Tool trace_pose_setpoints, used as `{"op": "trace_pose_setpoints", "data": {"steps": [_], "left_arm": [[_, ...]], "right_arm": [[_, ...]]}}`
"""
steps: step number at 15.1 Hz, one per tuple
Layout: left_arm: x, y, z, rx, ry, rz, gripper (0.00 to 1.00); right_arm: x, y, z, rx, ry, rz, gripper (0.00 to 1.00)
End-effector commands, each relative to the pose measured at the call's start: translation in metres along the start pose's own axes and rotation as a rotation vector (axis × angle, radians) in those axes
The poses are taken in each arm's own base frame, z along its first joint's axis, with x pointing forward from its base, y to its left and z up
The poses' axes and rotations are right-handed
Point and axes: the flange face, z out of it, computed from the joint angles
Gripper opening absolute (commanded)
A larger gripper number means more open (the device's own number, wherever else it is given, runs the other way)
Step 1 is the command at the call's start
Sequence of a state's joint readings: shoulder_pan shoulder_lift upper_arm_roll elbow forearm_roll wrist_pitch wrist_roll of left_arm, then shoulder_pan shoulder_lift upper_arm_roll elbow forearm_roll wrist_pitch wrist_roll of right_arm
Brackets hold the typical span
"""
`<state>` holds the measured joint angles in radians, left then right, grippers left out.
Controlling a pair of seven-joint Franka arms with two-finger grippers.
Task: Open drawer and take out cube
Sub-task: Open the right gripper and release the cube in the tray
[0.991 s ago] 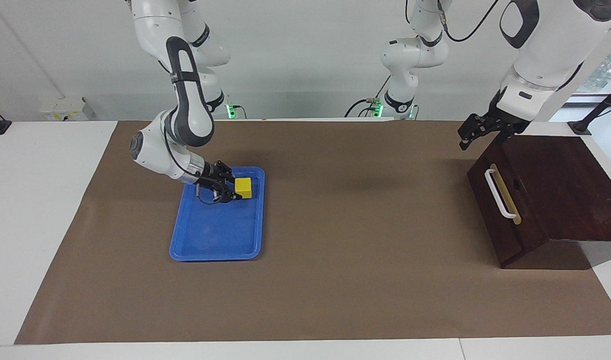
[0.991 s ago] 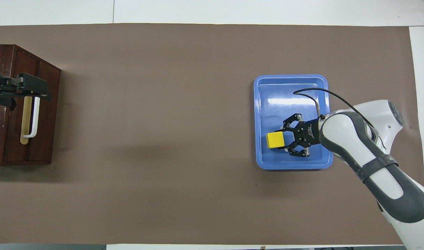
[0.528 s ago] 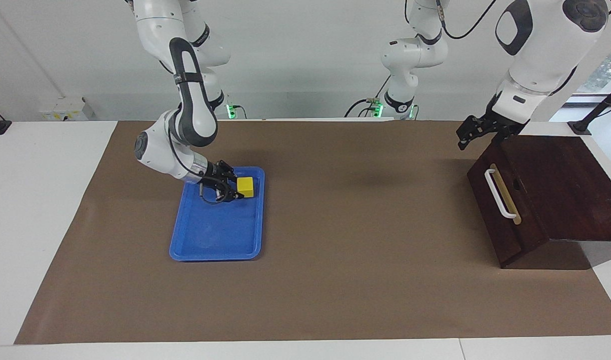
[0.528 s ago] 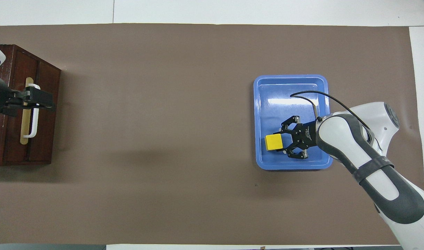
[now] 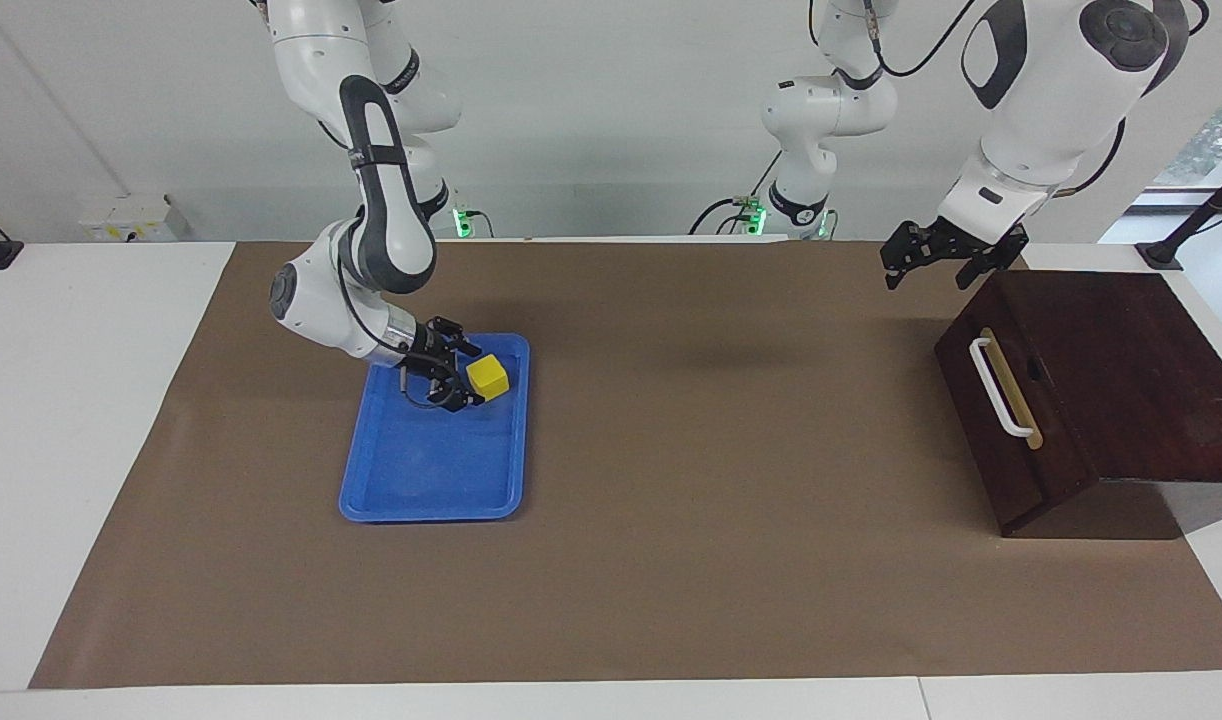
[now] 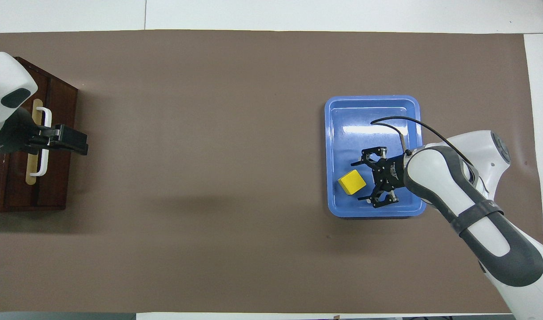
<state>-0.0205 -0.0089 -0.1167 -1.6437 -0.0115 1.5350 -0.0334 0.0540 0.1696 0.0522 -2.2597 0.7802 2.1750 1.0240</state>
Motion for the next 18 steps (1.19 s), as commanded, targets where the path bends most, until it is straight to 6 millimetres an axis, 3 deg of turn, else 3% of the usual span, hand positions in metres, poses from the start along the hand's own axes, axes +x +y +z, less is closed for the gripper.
{"op": "trace_pose_setpoints", "data": {"steps": [1, 5, 7, 12, 14, 18], "left_arm": [[-0.016, -0.002, 0.0, 0.011, -0.024, 0.018, 1.0], [-0.016, -0.001, 0.0, 0.012, -0.023, 0.019, 1.0], [-0.015, -0.001, 0.0, 0.012, -0.018, 0.016, 1.0], [-0.015, -0.001, 0.0, 0.012, -0.017, 0.007, 1.0], [-0.014, -0.002, -0.002, 0.011, -0.009, 0.003, 1.0], [-0.014, -0.019, -0.002, 0.007, -0.009, -0.028, 1.0]], "right_arm": [[-0.009, -0.002, -0.006, 0.027, -0.007, 0.005, 1.0], [-0.025, -0.008, -0.021, 0.012, -0.026, 0.031, 1.0], [-0.039, -0.011, -0.044, -0.014, -0.066, 0.023, 1.0], [-0.066, -0.015, -0.137, -0.133, -0.039, -0.05, 1.0], [-0.08, -0.02, -0.166, -0.156, 0.048, -0.126, 1.0], [-0.108, -0.016, -0.201, -0.156, 0.185, -0.349, 1.0]]}}
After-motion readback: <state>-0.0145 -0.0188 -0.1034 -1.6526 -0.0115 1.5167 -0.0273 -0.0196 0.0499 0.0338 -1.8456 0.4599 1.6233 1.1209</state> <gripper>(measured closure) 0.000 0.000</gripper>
